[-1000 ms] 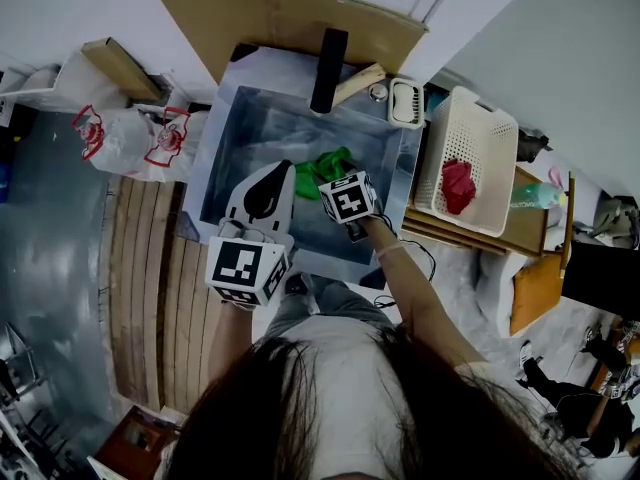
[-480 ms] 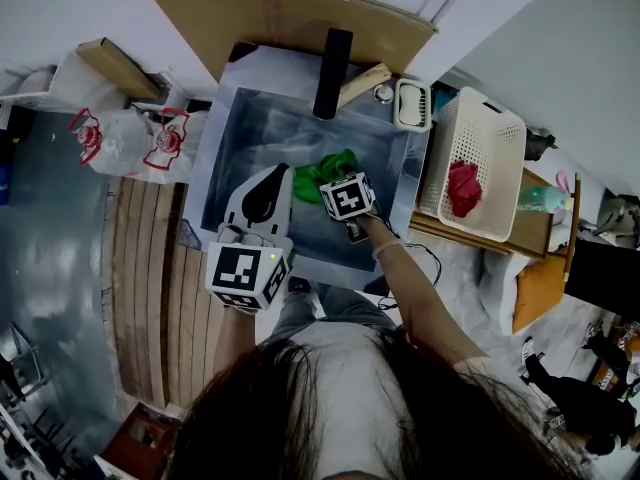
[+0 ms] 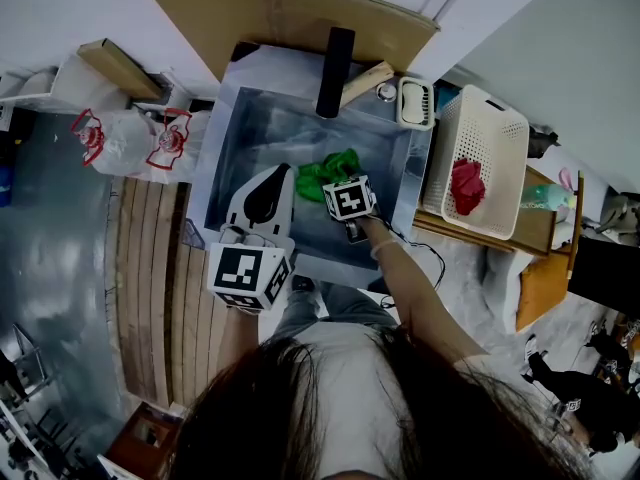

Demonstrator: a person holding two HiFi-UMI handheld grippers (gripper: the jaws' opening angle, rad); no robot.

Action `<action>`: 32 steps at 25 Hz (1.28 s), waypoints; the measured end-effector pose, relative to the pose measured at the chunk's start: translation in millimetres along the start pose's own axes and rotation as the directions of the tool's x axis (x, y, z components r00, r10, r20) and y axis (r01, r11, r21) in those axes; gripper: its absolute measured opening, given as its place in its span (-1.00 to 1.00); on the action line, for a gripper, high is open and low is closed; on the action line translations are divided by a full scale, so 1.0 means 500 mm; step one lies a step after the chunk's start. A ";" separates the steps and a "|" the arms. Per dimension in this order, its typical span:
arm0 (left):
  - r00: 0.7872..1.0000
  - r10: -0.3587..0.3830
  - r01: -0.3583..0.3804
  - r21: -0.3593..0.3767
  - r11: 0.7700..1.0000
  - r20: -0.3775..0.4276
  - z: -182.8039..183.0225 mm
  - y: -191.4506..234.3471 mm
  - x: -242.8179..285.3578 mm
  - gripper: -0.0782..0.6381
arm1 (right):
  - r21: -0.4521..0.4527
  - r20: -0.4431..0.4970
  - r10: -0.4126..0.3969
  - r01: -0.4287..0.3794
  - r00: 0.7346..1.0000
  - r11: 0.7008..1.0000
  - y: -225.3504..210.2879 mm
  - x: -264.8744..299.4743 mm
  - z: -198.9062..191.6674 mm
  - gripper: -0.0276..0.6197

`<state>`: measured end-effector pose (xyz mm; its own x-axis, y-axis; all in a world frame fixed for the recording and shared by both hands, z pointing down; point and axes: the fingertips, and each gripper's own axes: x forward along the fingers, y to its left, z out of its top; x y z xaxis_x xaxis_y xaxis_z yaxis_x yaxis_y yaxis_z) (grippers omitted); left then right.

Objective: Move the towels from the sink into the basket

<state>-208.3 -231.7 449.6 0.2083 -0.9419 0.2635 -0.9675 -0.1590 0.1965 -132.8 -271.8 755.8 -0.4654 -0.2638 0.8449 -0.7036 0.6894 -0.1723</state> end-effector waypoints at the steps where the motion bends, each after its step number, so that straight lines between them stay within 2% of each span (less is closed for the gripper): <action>1: 1.000 0.001 -0.001 -0.001 1.000 0.001 0.000 0.001 -0.002 -0.76 | 0.003 0.002 0.001 -0.001 1.000 1.000 0.003 0.000 -0.001 -0.08; 6: 1.000 0.005 -0.005 -0.004 1.000 0.002 0.001 0.002 -0.011 -0.76 | 0.018 -0.002 0.028 -0.028 1.000 0.999 0.018 -0.002 -0.002 -0.40; 9: 1.000 0.006 -0.006 -0.002 1.000 0.006 0.003 0.001 -0.018 -0.76 | 0.013 -0.009 0.037 -0.037 0.999 0.999 0.023 -0.003 -0.003 -0.51; 15: 1.000 0.007 -0.007 -0.004 1.000 0.012 0.007 0.002 -0.035 -0.76 | -0.061 -0.003 0.019 -0.020 1.000 0.998 0.028 -0.022 0.003 -0.54; 25: 0.999 -0.019 0.018 0.013 1.000 0.035 0.020 -0.021 -0.077 -0.76 | -0.071 0.113 0.007 0.001 0.994 0.997 0.061 -0.111 0.046 -0.55; 32: 0.997 -0.041 0.040 0.028 0.999 0.059 0.032 -0.042 -0.119 -0.76 | -0.071 0.202 -0.025 0.040 0.979 0.997 0.083 -0.182 0.066 -0.55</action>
<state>-202.7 -177.1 415.0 0.2394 -0.9503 0.1989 -0.9621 -0.2045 0.1806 -137.2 -241.4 655.0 -0.5467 -0.4112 0.7294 -0.6814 0.7247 -0.1022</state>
